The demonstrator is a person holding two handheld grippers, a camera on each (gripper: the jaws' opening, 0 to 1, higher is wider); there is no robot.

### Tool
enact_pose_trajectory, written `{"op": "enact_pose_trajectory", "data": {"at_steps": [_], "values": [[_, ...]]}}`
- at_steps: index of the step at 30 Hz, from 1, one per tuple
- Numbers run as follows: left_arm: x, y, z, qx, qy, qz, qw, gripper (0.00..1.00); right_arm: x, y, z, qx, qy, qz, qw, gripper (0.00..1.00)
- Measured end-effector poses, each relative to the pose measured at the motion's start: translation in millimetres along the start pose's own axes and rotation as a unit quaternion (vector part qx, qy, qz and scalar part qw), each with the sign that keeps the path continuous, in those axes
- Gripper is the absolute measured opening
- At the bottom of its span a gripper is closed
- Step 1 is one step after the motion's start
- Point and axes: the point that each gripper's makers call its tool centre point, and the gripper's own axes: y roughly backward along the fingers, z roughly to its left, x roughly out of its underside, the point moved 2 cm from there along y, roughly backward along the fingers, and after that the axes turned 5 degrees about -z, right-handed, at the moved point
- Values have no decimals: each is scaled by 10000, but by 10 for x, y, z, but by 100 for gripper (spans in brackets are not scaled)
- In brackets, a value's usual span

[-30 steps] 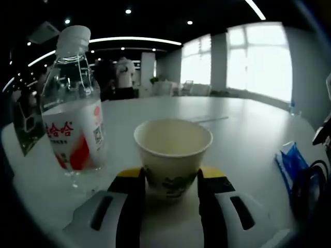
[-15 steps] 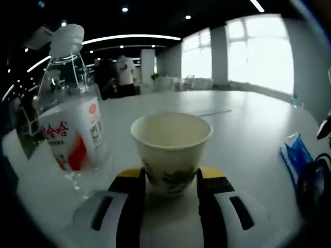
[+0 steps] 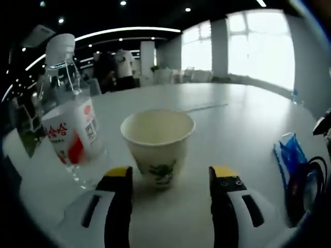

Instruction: Arrange the tabletop items into an orderly group along one side of the table until the central work area is clear of visible clutter.

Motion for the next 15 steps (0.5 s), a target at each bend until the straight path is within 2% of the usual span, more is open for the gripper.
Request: {"op": "enact_pose_trajectory", "data": {"at_steps": [3, 6, 9, 10, 11, 15], "values": [[9, 40, -11, -42, 181, 52, 9998, 60, -7, 1, 4, 23, 159, -12, 9999, 100], [-24, 94, 30, -147, 33, 52, 9999, 69, -12, 1, 22, 19, 274, -8, 9996, 100], [-39, 189, 77, -142, 243, 59, 9996, 71, -10, -5, 53, -40, 333, 29, 9994, 100], [-46, 212, 77, -137, 200, 50, 9997, 72, -13, -7, 58, -43, 346, 27, 9994, 100], [-63, 254, 85, -129, 74, 54, 9999, 74, -20, -8, 63, -40, 367, 20, 9993, 100], [-147, 378, 73, -82, 122, -69, 9999, 86, -45, 0, 78, -34, 369, -31, 9993, 100]]}}
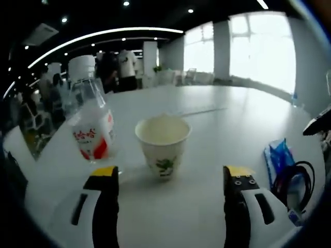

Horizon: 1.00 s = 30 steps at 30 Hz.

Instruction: Arrange the tabletop items into an orderly group along one side of the table until the central work area is clear of visible clutter.

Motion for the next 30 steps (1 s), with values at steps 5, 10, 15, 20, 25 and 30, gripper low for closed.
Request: {"op": "enact_pose_trajectory", "data": {"at_steps": [5, 10, 15, 20, 25, 30], "values": [[-112, 157, -34, 85, -91, -63, 9999, 99, -61, 22, 13, 21, 20, -146, 9999, 100], [-235, 310, -67, 195, 80, -150, 9997, 99, -118, 45, 59, -47, 1, -279, 9996, 100], [-320, 442, -144, 307, -64, -160, 9994, 99, -114, 56, 77, -74, 1, -264, 9996, 100], [-362, 586, -266, 530, 137, -140, 9984, 99, -84, 54, 105, -105, -19, -210, 9997, 100], [-358, 749, -376, 681, 52, 6, 9977, 99, -55, 48, 152, -174, -18, -152, 9997, 100], [-396, 916, -508, 882, 134, -27, 9960, 99, -20, 43, 153, -160, -29, -71, 9998, 100]]}}
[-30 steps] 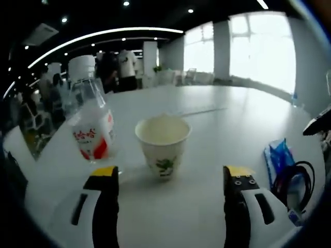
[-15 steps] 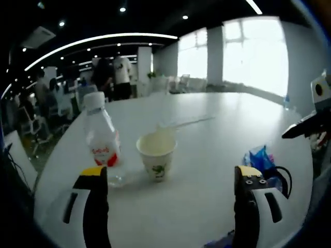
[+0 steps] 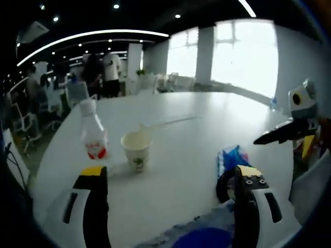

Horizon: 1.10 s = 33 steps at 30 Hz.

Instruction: Arrange the tabletop items into an orderly group along one side of the table until the central work area is clear of visible clutter.

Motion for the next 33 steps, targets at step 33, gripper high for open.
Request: {"op": "enact_pose_trajectory", "data": {"at_steps": [33], "values": [[12, 479, -749, 833, -308, 118, 9960, 99, 481, -92, -203, 481, -352, 822, 9948, 99]]}}
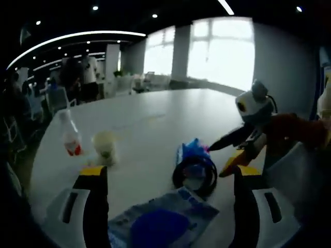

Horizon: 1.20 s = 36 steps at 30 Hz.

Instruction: Arrange the tabletop items into an orderly group along one side of the table until the central work area is clear of visible clutter.

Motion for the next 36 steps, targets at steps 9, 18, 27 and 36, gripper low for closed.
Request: {"op": "enact_pose_trajectory", "data": {"at_steps": [9, 18, 27, 36], "values": [[38, 41, -106, 96, 38, 46, 9999, 99, 171, -89, -101, 155, -253, 291, 9991, 96], [100, 60, -159, 122, 70, 96, 9999, 99, 292, -187, -128, 196, -499, 412, 9977, 75], [156, 63, -111, 17, 147, 81, 9999, 99, 343, -191, -215, 404, -704, 414, 9958, 62], [191, 59, -103, -3, 122, 154, 9998, 99, 361, -156, -372, 757, -1224, 331, 9890, 32]]}}
